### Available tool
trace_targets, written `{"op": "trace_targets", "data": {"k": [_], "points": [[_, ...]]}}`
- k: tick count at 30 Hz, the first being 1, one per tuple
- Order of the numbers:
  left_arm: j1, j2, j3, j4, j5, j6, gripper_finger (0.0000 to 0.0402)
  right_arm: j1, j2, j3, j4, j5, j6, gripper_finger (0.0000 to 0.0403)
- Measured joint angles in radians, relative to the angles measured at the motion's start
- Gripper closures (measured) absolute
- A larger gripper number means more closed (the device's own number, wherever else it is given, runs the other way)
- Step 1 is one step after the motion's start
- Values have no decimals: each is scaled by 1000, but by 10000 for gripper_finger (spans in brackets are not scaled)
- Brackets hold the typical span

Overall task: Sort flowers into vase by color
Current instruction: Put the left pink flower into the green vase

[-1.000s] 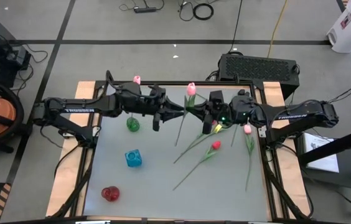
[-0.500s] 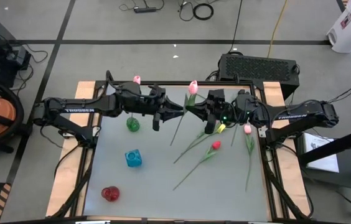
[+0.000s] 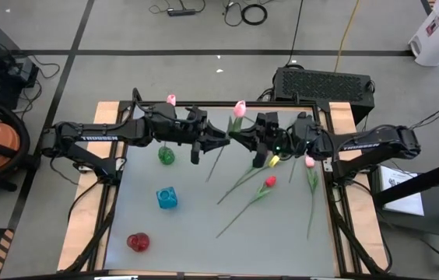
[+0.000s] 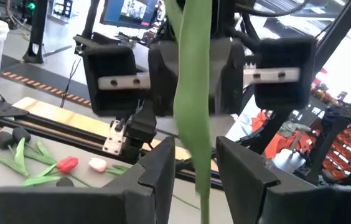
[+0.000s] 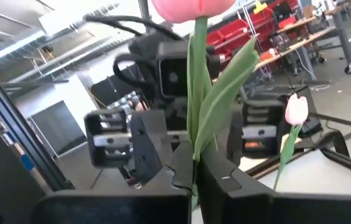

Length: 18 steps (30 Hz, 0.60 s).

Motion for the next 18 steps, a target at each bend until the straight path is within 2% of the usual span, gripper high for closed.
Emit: {"op": "trace_targets", "data": {"k": [9,13,18], "points": [[0,0,0,0,2,0,284,0,13,0,6,0,0,403],[0,0,0,-1,4,0,316,0,10,0,9,0,-2,403],[0,0,0,-3,8,0,376,0,10,0,6,0,-1,403]]}}
